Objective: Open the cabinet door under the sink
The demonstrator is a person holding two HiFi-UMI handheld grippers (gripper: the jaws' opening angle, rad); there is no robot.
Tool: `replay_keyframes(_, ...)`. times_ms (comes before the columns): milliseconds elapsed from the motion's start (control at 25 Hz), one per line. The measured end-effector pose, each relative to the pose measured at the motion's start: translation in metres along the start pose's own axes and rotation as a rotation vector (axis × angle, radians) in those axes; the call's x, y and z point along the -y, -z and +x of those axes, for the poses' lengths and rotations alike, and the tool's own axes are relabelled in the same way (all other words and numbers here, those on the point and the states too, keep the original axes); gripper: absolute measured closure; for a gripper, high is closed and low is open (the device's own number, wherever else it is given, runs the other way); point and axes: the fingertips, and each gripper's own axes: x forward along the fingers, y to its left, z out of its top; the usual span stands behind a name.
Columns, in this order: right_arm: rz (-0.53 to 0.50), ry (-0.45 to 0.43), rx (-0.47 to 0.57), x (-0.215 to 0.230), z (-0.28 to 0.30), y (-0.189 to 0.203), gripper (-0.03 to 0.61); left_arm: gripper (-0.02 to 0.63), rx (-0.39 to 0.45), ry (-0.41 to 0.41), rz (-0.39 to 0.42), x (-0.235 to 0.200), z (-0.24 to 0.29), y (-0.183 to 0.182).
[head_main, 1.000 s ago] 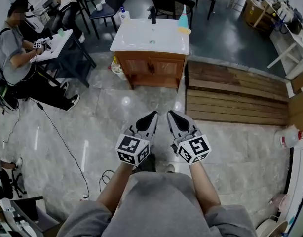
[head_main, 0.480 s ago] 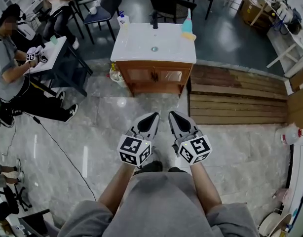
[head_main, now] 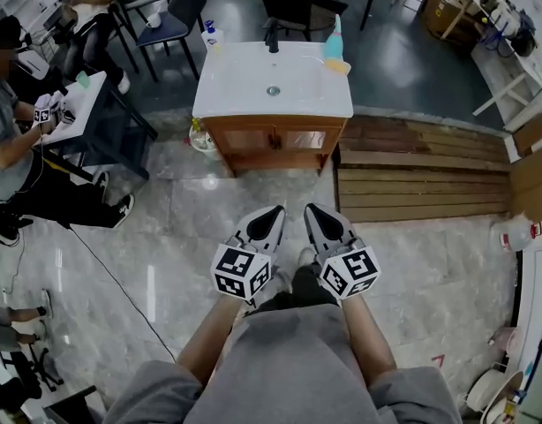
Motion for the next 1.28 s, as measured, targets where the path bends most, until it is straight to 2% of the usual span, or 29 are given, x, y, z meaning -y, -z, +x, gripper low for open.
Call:
replay_keyframes(360, 0.020, 0.007, -0.008, 0.046, 0.053, -0.006, 0.571, 0.606, -0.021, -0.012, -0.016, -0.040, 0.049, -0.007)
replay_keyframes(760, 0.040, -0.026, -0.066, 0.114, 0.122, -0.007, 0.571, 0.606, -0.054, -0.052, -0.070, -0.090, 0.130, -0.013)
replay_keyframes(960, 0.065, -0.041, -0.097, 0.146, 0.150, -0.007, 0.571, 0.606, -0.090, -0.078, -0.102, -0.110, 0.166, -0.013)
replay_keyframes(1280, 0.107, -0.061, -0.129, 0.188, 0.181, 0.003, 0.571, 0.606, -0.144, -0.105, -0.110, -0.135, 0.216, -0.006)
